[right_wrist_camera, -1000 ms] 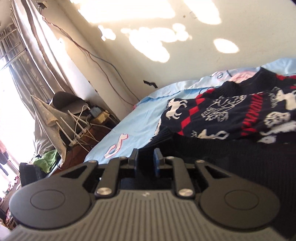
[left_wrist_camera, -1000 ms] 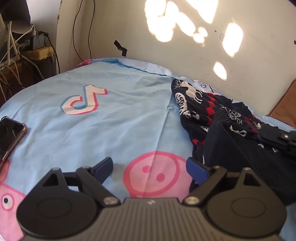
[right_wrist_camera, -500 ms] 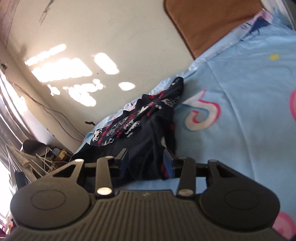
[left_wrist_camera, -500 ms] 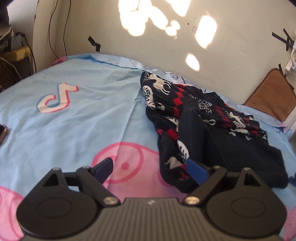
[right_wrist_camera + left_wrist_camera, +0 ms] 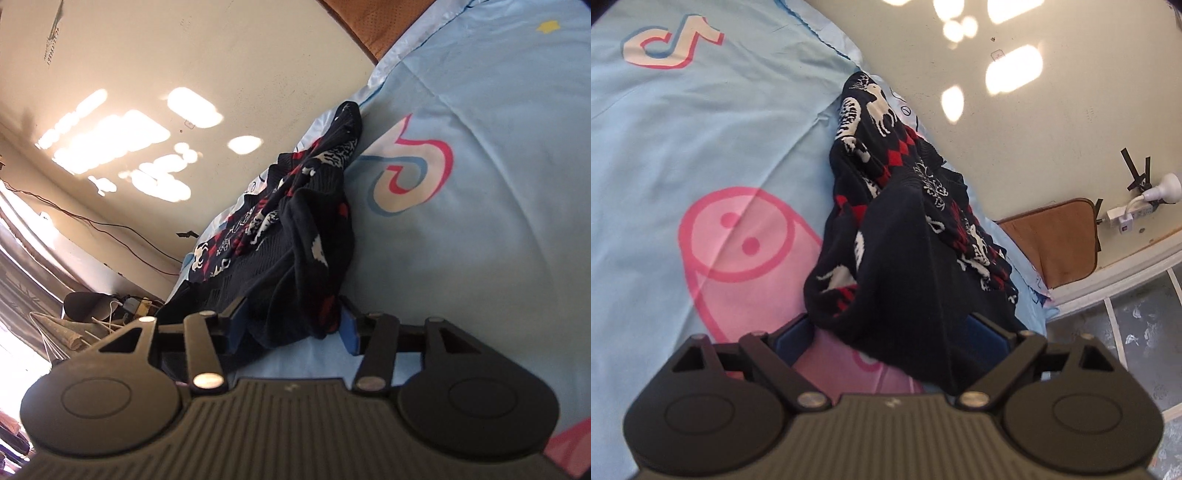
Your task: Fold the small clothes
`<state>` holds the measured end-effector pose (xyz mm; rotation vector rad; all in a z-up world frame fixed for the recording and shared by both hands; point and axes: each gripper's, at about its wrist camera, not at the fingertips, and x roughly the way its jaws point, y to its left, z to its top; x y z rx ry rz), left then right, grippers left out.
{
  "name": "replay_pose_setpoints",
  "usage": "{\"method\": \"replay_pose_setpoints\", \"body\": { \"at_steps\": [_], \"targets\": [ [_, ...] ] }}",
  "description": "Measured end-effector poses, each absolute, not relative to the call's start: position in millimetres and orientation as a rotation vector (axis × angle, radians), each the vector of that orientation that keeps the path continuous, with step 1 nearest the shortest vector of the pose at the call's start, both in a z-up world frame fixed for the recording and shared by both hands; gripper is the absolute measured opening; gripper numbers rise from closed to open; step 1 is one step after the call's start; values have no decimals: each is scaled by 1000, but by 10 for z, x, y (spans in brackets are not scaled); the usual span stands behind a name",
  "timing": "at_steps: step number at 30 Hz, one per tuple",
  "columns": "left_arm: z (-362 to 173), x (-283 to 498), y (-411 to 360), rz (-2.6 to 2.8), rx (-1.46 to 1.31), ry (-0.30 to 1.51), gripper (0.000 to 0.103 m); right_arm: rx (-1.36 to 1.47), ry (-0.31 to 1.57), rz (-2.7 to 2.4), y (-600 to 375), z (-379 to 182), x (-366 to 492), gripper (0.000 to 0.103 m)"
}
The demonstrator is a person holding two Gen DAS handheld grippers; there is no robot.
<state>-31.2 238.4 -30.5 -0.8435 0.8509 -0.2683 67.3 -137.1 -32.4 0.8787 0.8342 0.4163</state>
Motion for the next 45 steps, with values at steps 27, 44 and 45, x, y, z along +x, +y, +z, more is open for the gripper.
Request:
{"method": "replay_pose_setpoints", "body": {
  "at_steps": [27,44,45],
  "targets": [
    [-85,-1074,2842,-227,-908,827,10,707,914,640,-1377,248,23,15],
    [-394,-979,2926,-163,-959,849,65,883,920,517,-1629,-74,-65,61],
    [-396,-979,2913,-169,-955,842,64,896,935,516,-1621,-109,-58,61]
  ]
}}
